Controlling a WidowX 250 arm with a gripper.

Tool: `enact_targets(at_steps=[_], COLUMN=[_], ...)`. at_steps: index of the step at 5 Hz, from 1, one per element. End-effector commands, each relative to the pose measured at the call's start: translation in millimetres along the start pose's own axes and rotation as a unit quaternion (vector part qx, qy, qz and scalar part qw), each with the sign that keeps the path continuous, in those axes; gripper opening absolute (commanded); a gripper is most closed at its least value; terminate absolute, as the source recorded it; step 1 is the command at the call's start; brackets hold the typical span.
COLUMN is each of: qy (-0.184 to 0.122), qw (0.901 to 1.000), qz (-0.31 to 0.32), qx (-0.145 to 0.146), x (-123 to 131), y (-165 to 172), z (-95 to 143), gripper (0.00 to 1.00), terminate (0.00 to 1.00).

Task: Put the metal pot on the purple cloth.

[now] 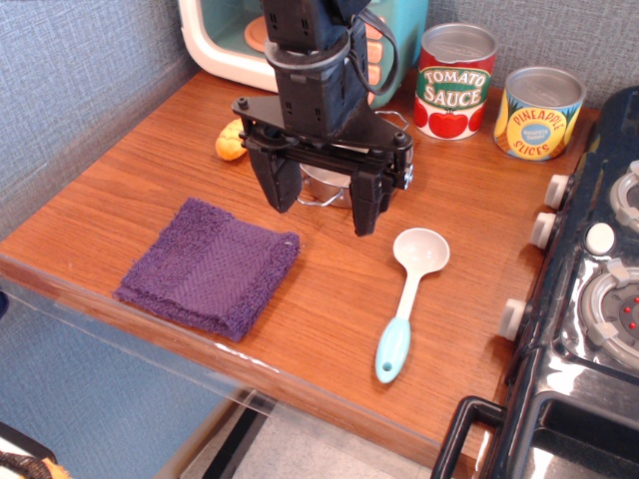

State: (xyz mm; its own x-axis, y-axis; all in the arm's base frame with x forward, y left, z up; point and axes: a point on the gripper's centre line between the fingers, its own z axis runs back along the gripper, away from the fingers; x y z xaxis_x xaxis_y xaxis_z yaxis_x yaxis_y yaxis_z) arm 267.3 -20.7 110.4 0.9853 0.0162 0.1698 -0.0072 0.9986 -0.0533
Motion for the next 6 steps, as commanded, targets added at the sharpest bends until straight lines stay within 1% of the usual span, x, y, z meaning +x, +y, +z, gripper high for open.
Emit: enact_targets(at_steps=[1,2,3,4,5,6], qy=[0.0,-0.015,-0.03,-0.044,-0.05,-0.055], qw=[1.0,0.9998,0.9994,0.9988,0.9981,0.9972], qz=[0.0,0.01,0.019,0.02,0.034,0.05], qx=[0.0,0.002,-0.005,0.008,0.008,0.008], x=[0,33,63,102,135,153], y=[0,-2,-5,-11,-11,-8], z=[0,-10,-23,-36,-48,-62], gripper=[1.0,1.0,1.0,1.0,1.0,1.0], terminate=[0.0,0.0,0.0,0.0,0.0,0.0])
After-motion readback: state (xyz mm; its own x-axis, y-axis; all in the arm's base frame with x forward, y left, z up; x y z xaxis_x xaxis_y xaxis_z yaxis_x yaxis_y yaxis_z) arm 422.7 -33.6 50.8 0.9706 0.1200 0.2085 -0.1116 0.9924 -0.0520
